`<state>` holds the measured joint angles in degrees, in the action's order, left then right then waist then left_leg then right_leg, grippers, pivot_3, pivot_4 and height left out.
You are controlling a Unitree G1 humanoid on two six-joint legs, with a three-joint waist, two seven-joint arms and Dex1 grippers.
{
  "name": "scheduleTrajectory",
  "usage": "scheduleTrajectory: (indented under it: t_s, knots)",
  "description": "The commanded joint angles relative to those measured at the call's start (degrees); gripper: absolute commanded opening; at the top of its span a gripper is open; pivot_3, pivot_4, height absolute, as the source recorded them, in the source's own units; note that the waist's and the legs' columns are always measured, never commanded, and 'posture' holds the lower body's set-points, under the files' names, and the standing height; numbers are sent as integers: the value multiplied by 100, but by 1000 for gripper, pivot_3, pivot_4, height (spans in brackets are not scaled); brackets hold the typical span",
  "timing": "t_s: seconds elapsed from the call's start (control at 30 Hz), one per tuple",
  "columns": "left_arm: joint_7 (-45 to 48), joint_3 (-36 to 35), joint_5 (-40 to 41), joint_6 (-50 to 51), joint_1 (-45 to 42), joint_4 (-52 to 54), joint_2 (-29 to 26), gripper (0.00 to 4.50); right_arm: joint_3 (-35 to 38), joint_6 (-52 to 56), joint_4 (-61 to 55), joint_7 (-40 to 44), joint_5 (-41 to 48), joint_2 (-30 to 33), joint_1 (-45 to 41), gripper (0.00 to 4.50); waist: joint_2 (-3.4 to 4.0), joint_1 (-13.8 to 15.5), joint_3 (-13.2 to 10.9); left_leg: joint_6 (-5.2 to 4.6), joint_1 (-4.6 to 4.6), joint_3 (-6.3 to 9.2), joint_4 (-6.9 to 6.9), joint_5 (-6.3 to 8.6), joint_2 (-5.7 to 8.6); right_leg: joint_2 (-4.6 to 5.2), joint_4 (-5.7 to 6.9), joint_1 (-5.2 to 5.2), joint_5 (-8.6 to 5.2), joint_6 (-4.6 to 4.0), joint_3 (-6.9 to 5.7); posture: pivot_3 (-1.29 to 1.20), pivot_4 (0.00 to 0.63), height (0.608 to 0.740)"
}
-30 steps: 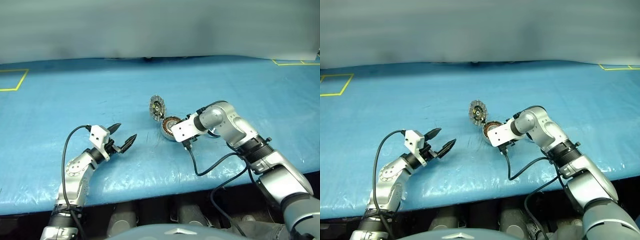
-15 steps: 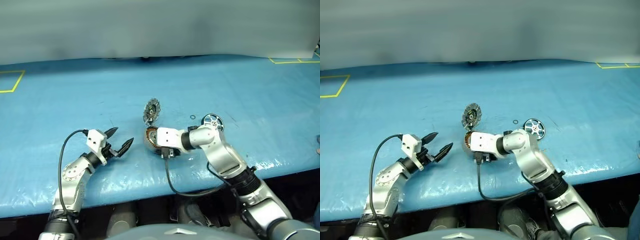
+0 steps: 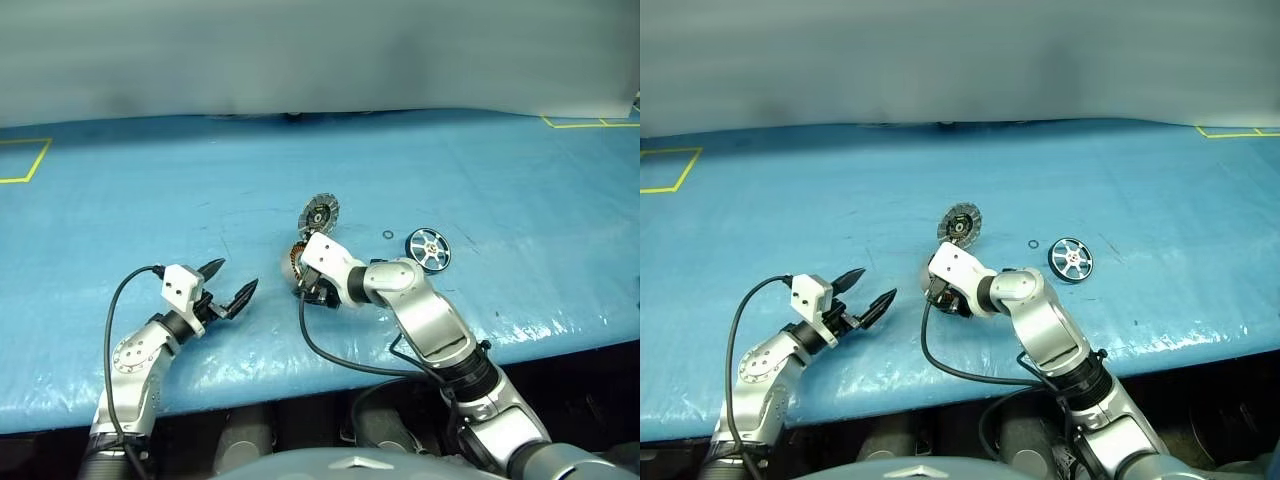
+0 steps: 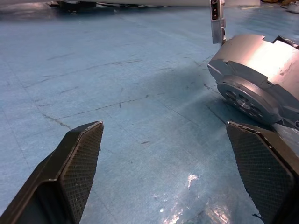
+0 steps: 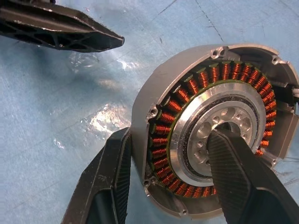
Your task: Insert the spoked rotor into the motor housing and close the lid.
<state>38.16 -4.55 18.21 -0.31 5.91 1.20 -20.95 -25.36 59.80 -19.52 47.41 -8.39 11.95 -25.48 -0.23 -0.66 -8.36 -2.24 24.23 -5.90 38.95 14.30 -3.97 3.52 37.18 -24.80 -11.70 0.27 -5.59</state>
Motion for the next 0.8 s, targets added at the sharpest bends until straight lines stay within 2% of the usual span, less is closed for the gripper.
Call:
scheduleTrajectory:
  t_s: [0.03, 0.17, 0.2, 0.37, 0.63, 0.7, 0.8]
  knots:
    - [-42, -124, 52, -15, 17, 290, -60, 4500, -26, 384, -351, -121, 398, -137, -64, 2030, 0, -2, 0, 0, 0, 0, 0, 0, 0, 1, -1, 0, 0, 0, 0, 0, 150, 740]
    - [-85, -154, 56, -27, 37, 310, -76, 4500, -50, 564, -317, -352, 626, -206, -113, 2030, -1, -17, 0, 0, 0, 0, 0, 1, -1, 0, -2, -2, -1, 1, 0, 0, 150, 740]
    - [-93, -159, 54, -29, 39, 312, -77, 4500, -56, 574, -301, -407, 671, -205, -129, 2794, -1, -18, 0, 0, 0, 0, 0, 1, -2, 0, -2, -2, -1, 0, 0, 0, 150, 740]
    - [-100, -151, 45, -15, 59, 338, -40, 4500, 20, 600, -202, -762, 877, -266, -230, 4394, -1, -13, 0, 0, 5, 0, -1, 0, -1, 1, -2, -6, -1, 0, 1, 0, 150, 740]
    - [-62, -197, 83, -4, 120, 357, -76, 4500, 991, 1538, -533, -967, 1810, -681, -602, 4456, -1, -10, 1, 0, 43, 0, 2, -1, 1, -1, 2, -38, 17, 27, 2, 0, 150, 740]
    - [-25, -220, 120, 7, 137, 382, -94, 4500, 1141, 1518, -571, -1015, 1962, -649, -645, 4456, -1, -5, 1, 0, 46, 1, 2, -1, 2, -1, 1, -40, 17, 27, 2, 0, 150, 740]
    - [88, -295, 248, 21, 207, 465, -164, 4500, 1574, 670, -620, -972, 2119, -394, -479, 4456, -1, -6, 1, 0, 47, 0, 0, -1, 3, -1, 1, -43, 16, 27, 2, 0, 150, 740]
